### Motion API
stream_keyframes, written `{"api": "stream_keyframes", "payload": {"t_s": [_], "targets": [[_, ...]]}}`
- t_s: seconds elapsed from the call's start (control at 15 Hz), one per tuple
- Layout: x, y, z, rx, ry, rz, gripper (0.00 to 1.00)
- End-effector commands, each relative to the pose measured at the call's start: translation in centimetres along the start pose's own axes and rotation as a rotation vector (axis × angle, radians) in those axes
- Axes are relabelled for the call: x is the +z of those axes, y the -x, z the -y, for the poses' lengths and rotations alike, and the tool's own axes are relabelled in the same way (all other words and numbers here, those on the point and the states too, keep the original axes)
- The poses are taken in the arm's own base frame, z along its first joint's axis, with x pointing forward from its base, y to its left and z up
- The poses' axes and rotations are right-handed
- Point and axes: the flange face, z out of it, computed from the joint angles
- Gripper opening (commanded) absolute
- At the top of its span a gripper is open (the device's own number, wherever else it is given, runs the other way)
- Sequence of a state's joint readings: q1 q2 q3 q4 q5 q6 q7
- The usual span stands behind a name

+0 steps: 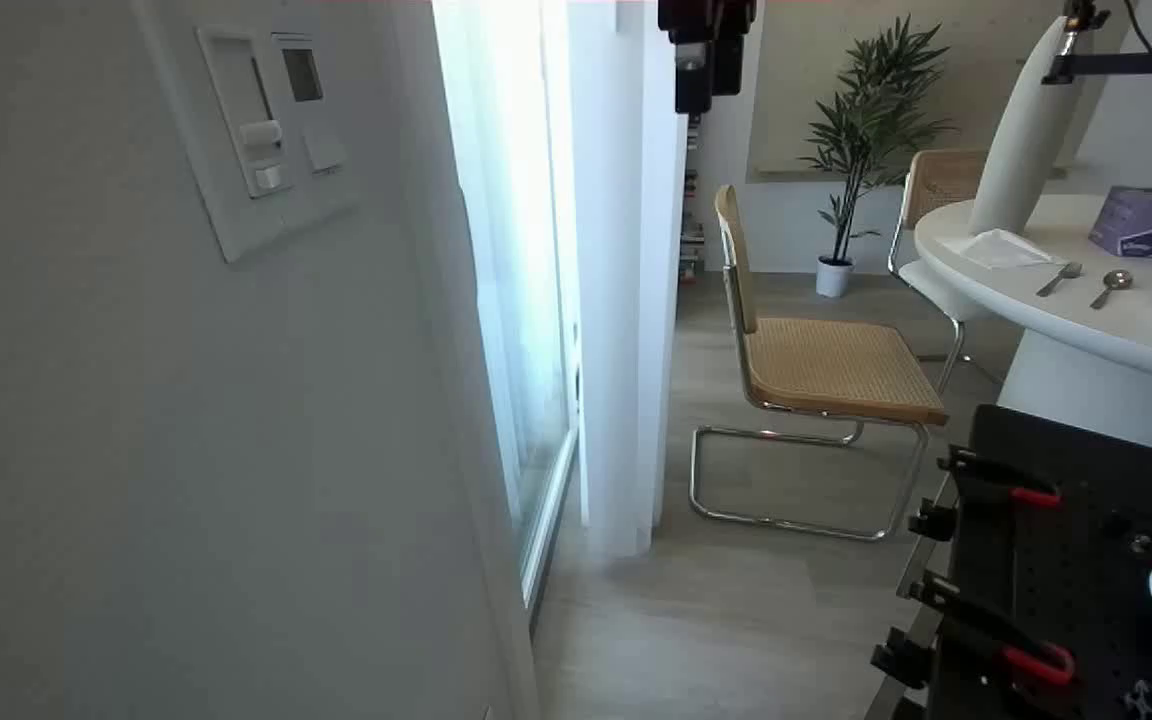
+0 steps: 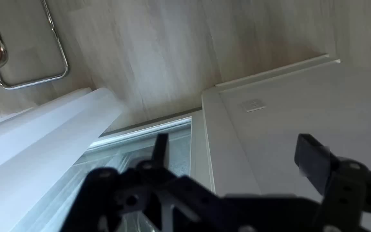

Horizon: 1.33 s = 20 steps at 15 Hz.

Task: Turn on the light

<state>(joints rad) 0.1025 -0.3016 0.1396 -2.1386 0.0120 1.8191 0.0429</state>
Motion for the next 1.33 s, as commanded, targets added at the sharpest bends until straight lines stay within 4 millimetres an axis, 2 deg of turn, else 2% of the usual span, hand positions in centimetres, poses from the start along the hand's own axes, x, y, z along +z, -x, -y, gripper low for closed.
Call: {"api": "stream_keyframes", "payload": {"t_s": [0.0,0.33,0.47,0.67,1.13,1.2,1.27], "targets": [[0.0,0.0,0.0,0.0,0.0,0.0,1.0],[0.0,0.0,0.0,0.0,0.0,0.0,1.0],[0.3,0.4,0.6,-0.023,0.003,0.008,1.0],[1.1,0.8,2.6,-0.079,0.003,0.016,1.0],[2.0,0.0,8.9,-0.189,0.034,-0.032,0.99],[2.1,-0.4,9.5,-0.194,0.035,-0.043,0.74],[2.1,-0.8,10.1,-0.198,0.028,-0.053,0.74]]}}
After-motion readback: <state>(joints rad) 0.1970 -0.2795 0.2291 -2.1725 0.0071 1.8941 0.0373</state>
